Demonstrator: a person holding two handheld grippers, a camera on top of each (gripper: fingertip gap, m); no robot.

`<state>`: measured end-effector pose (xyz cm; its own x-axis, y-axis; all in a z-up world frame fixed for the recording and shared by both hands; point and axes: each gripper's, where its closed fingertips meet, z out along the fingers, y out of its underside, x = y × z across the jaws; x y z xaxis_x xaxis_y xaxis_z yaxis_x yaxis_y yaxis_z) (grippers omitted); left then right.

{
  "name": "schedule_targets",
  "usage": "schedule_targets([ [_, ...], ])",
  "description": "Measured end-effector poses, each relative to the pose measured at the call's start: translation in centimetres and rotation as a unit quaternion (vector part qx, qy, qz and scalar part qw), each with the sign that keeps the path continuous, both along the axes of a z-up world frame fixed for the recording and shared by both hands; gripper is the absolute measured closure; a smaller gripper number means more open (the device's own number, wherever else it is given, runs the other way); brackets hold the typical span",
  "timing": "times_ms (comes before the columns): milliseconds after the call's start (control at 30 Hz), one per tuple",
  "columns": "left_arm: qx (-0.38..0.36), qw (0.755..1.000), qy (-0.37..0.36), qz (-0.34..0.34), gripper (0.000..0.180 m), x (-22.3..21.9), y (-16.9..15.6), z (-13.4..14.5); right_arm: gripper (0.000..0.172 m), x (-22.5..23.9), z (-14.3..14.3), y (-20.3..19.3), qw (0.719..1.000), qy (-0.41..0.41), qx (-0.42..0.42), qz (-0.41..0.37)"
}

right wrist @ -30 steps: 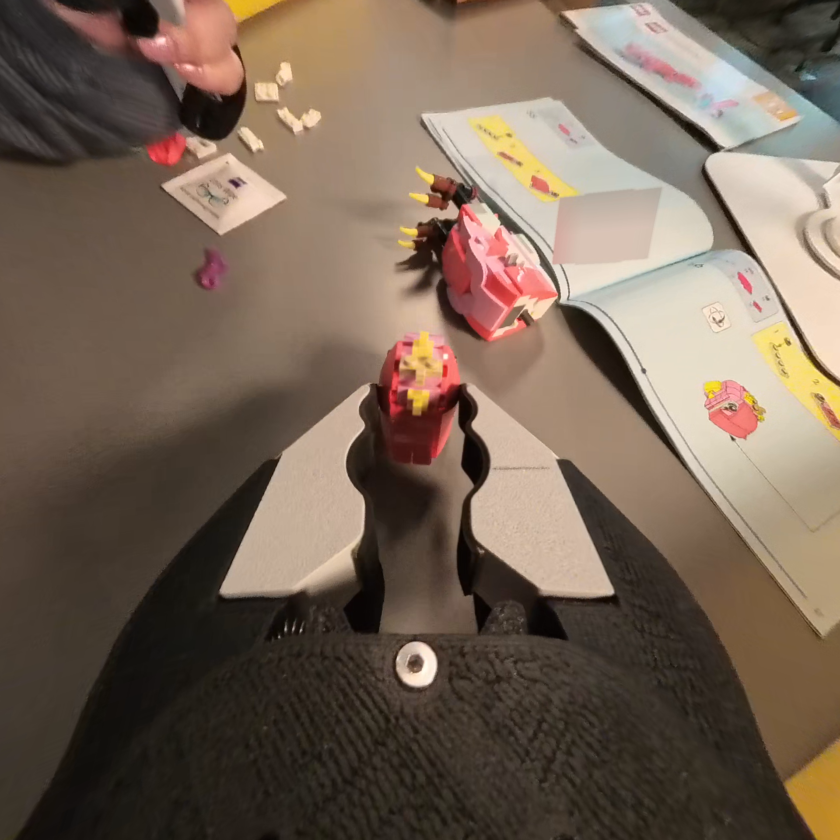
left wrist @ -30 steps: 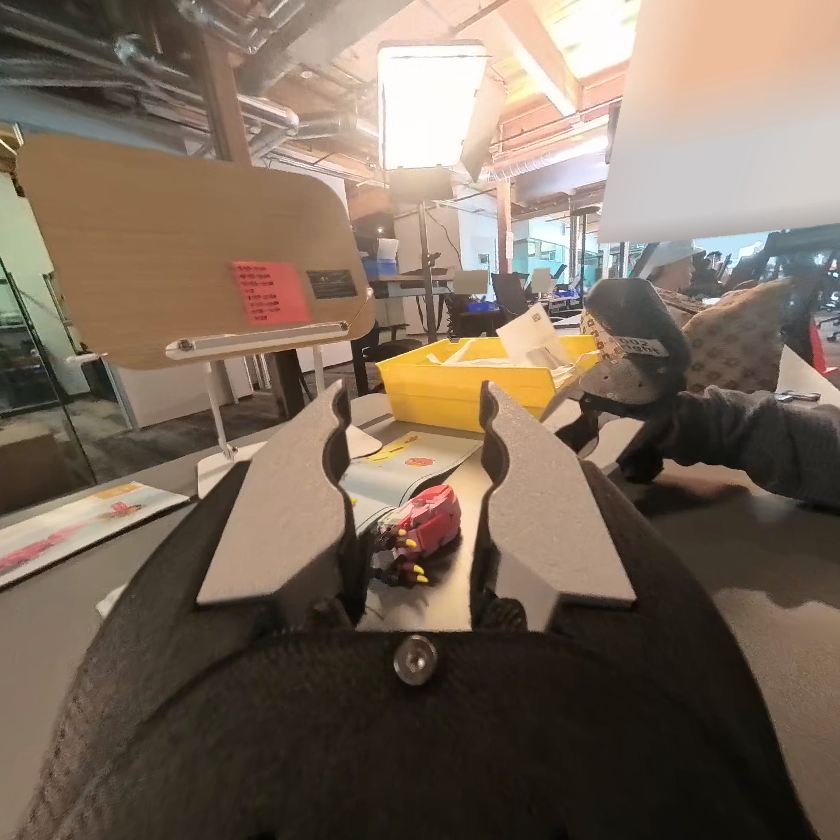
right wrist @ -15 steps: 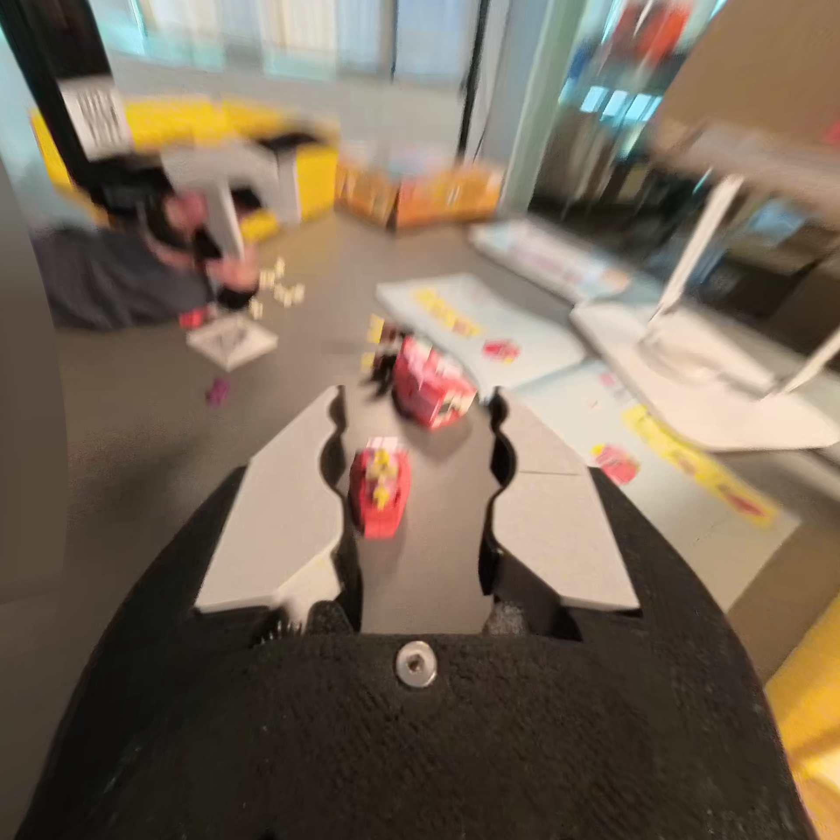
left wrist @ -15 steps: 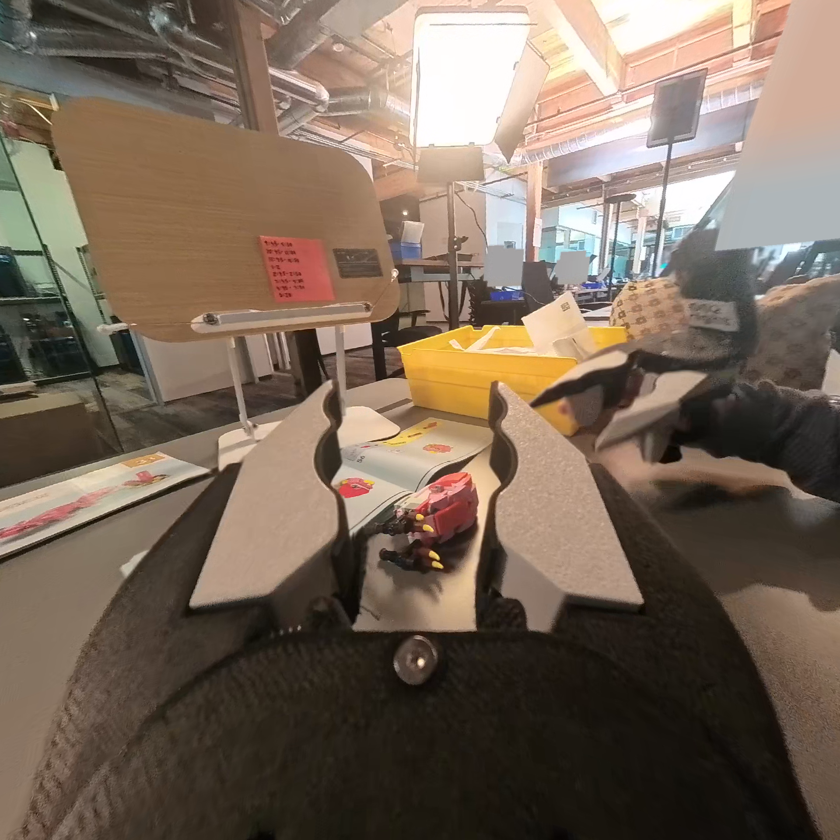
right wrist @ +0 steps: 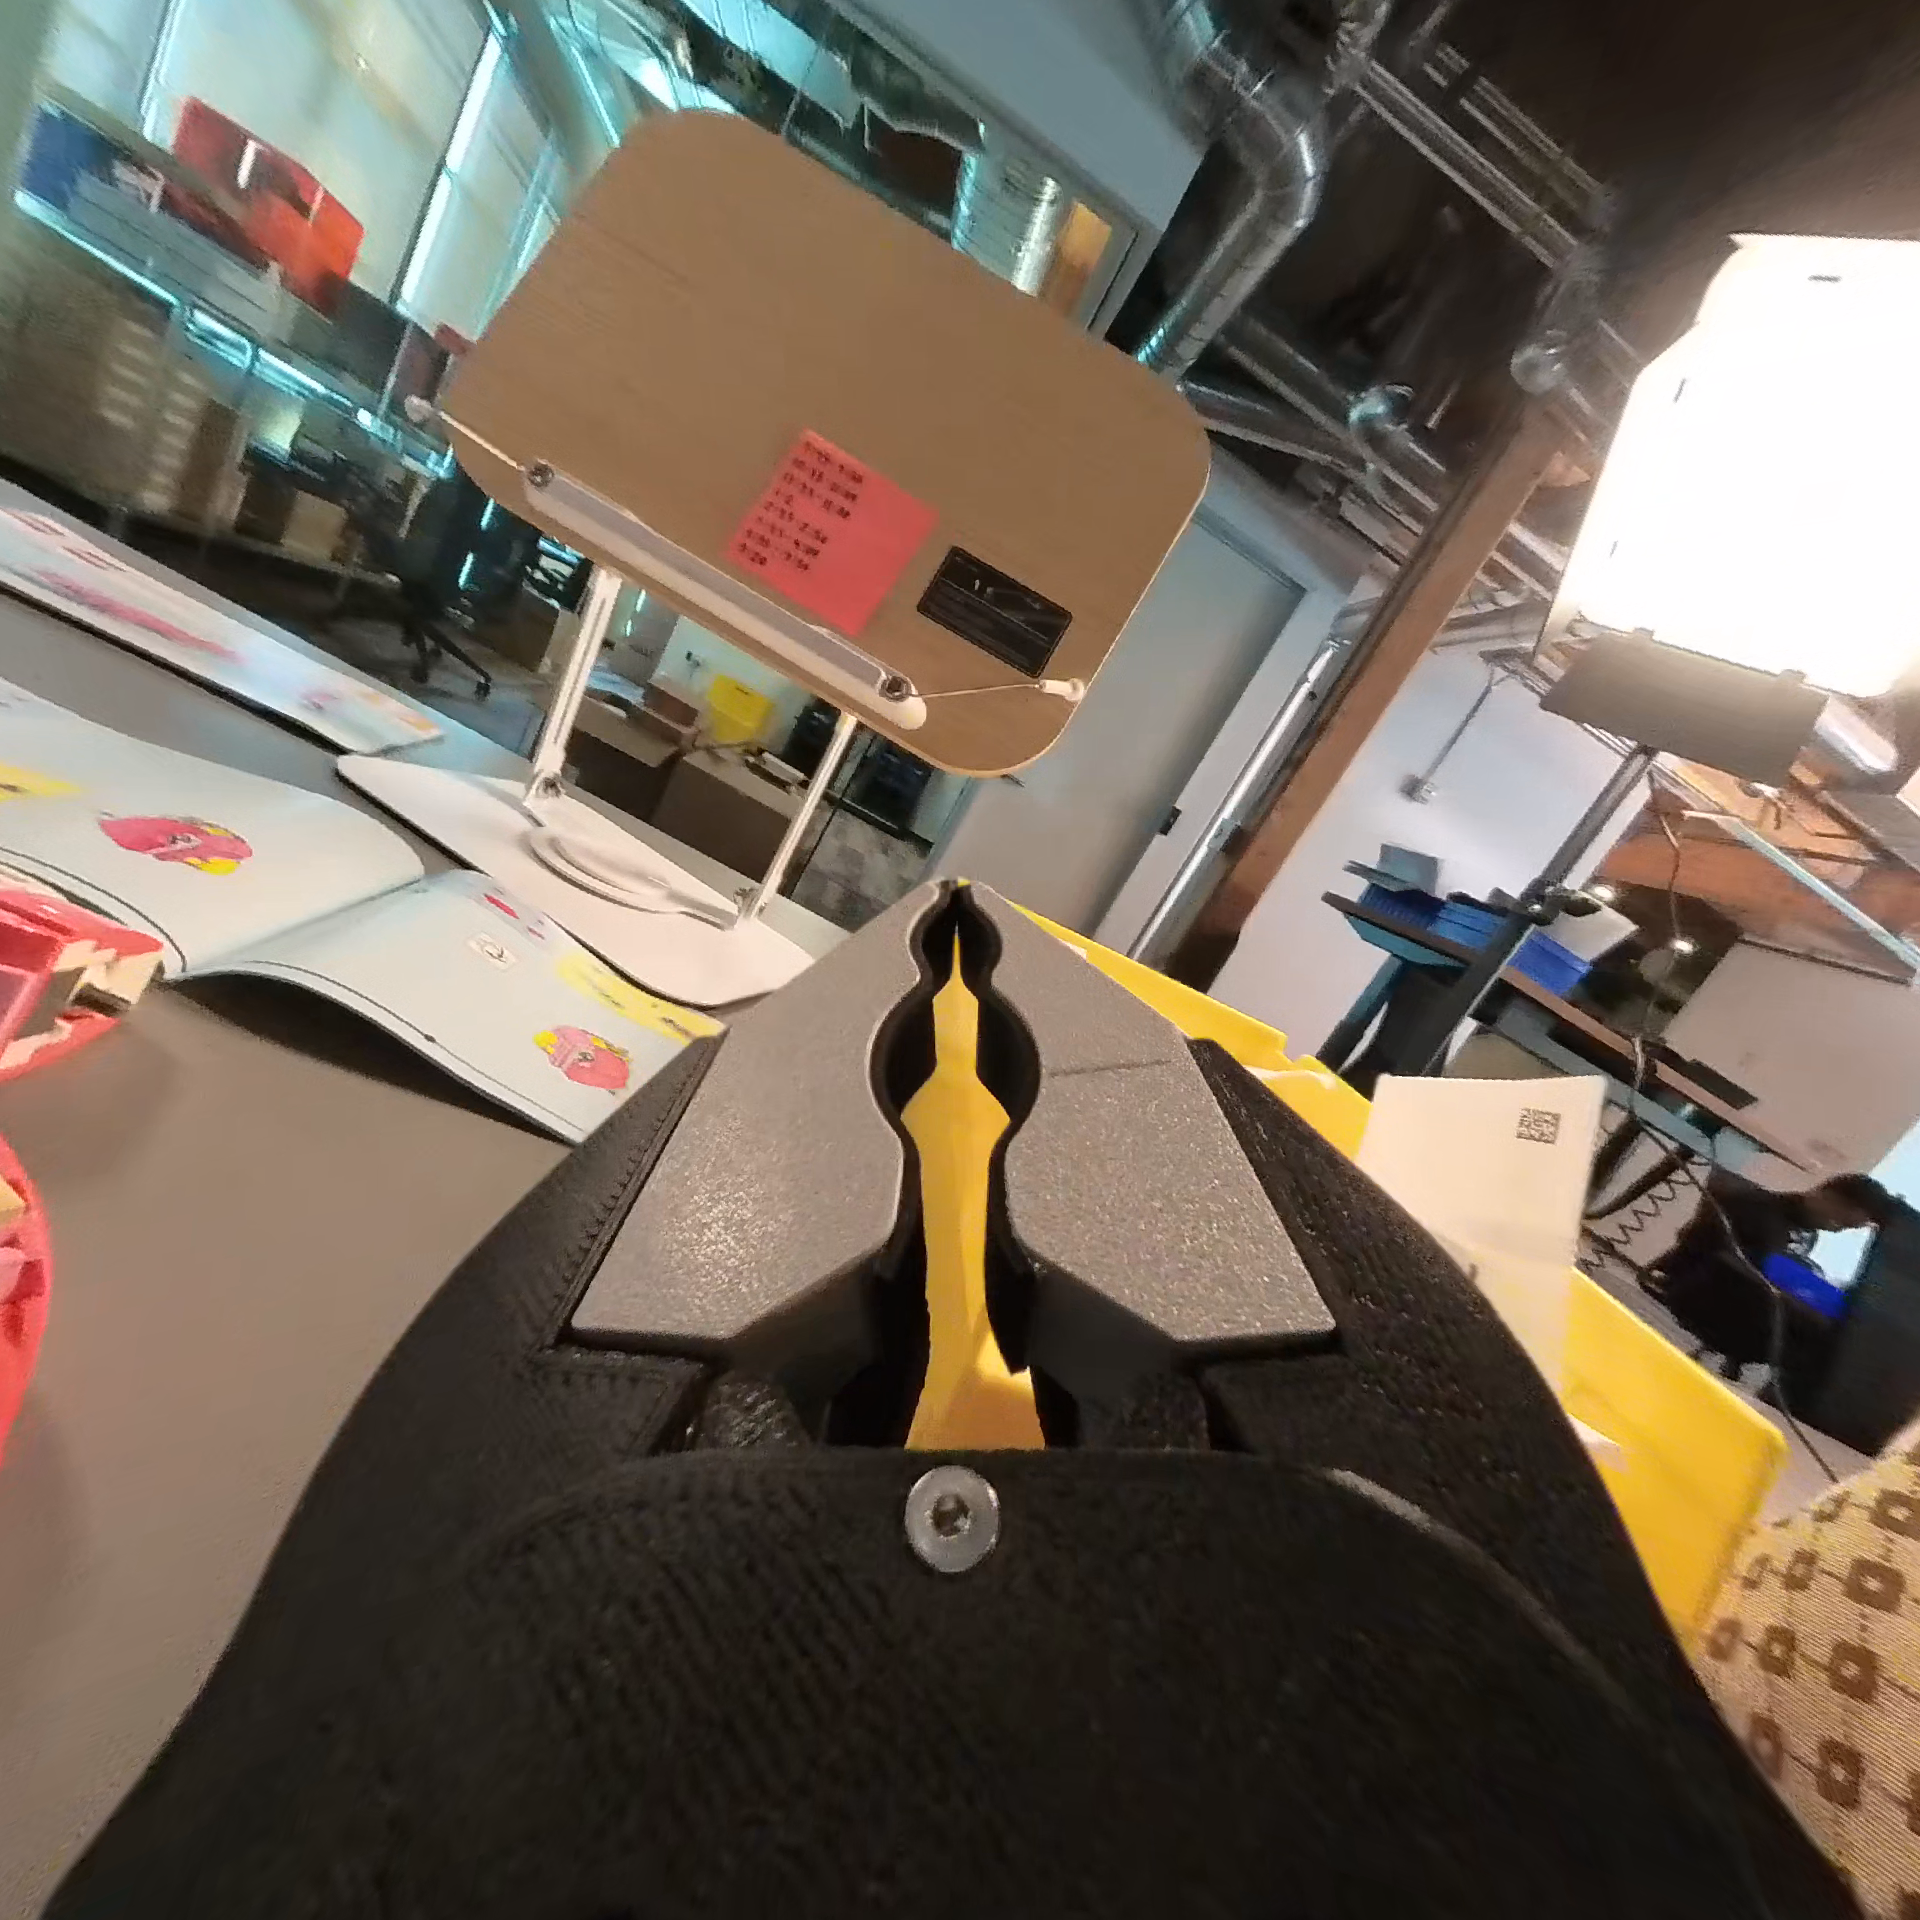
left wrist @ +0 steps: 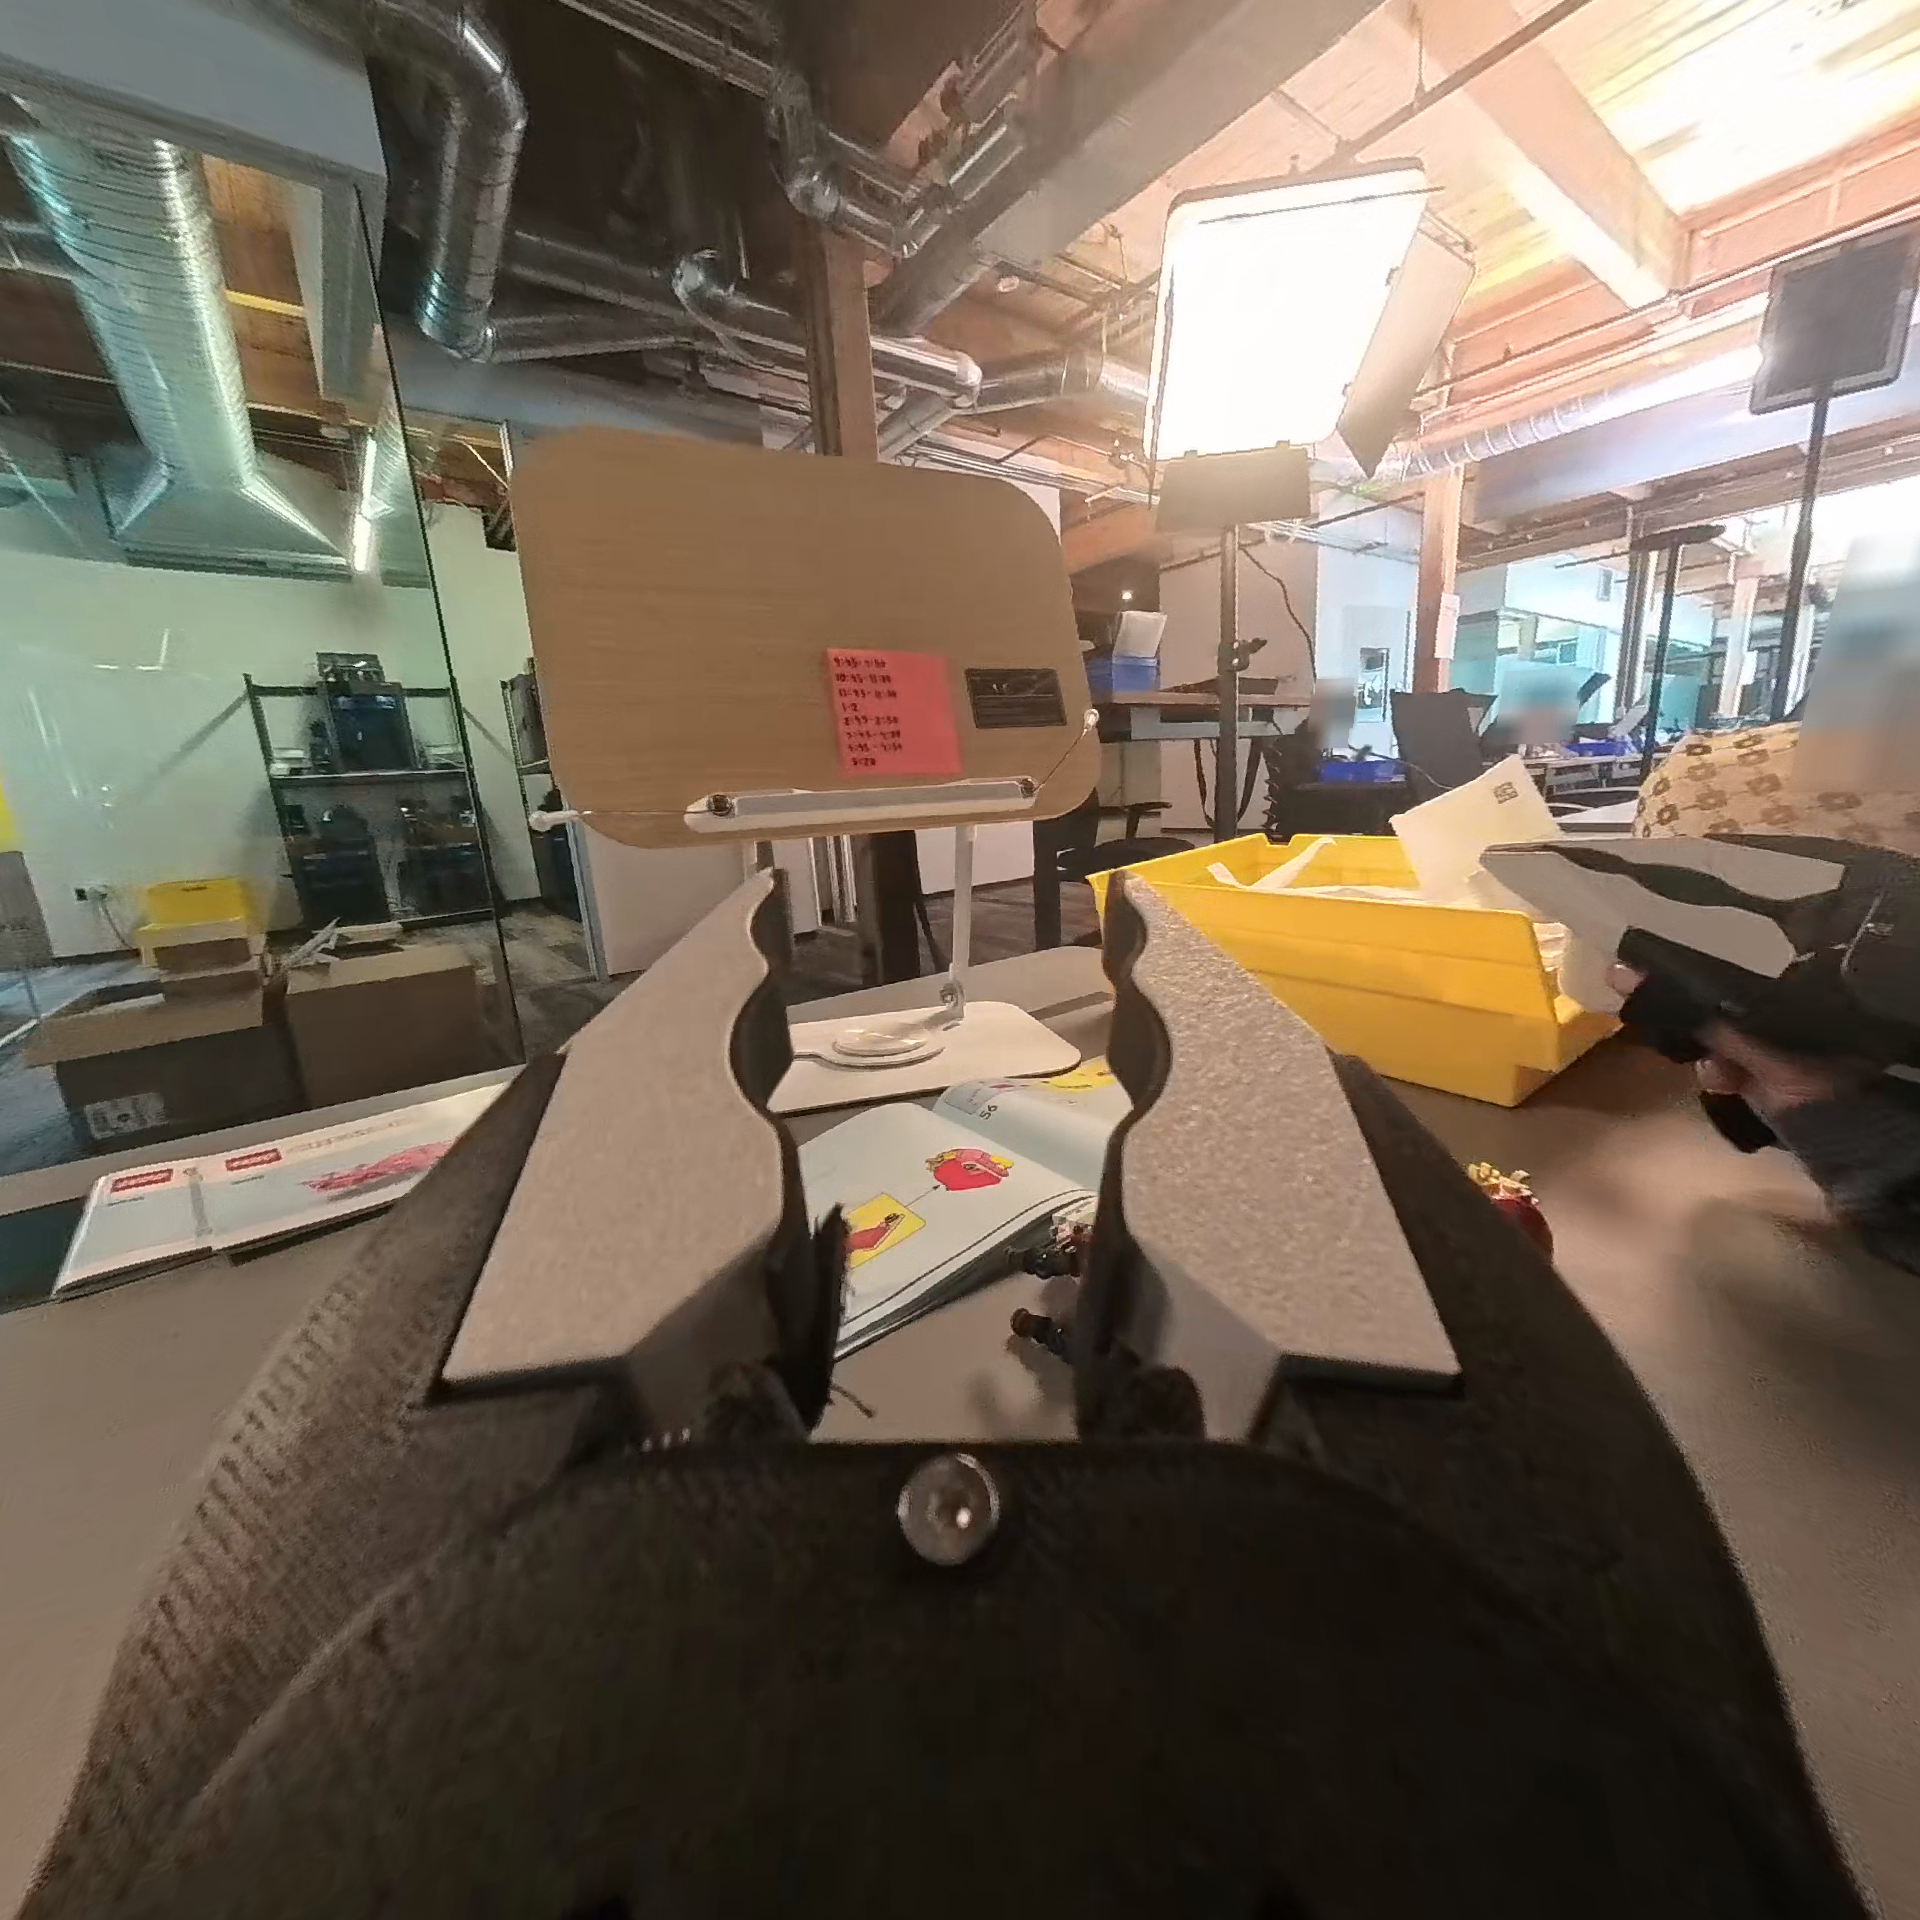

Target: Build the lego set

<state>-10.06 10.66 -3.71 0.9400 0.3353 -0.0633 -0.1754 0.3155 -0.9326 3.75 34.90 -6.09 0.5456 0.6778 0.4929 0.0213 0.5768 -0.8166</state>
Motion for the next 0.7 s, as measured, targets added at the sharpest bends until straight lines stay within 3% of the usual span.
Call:
schedule_targets([
  [133,-0.042,0.999,0.013,-0.03,0.136,1.1,0.9,-0.9,0.172,0.0,-0.2,0.8,0.999,-0.012,0.006,-0.036],
  [267,-0.092,0.992,-0.012,-0.081,0.135,2.2,1.8,-2.1,0.172,0.5,0.0,2.1,0.997,0.001,-0.012,-0.075],
  [367,-0.11,0.99,0.005,-0.086,0.137,2.8,2.1,-2.0,0.172,-0.4,0.0,1.0,0.999,-0.006,0.002,-0.047],
  [467,-0.148,0.986,-0.033,-0.063,0.137,2.5,3.6,-2.4,0.172,-1.1,0.2,-0.2,1.0,-0.002,0.006,-0.003],
  [567,-0.221,0.972,-0.028,-0.082,0.137,4.2,8.3,-3.0,0.172,-0.7,0.9,0.2,0.999,0.035,-0.019,0.018],
  [700,-0.382,0.914,0.006,-0.135,0.131,6.3,16.5,-6.0,0.172,-0.2,1.5,1.8,0.996,0.072,-0.05,0.027],
])
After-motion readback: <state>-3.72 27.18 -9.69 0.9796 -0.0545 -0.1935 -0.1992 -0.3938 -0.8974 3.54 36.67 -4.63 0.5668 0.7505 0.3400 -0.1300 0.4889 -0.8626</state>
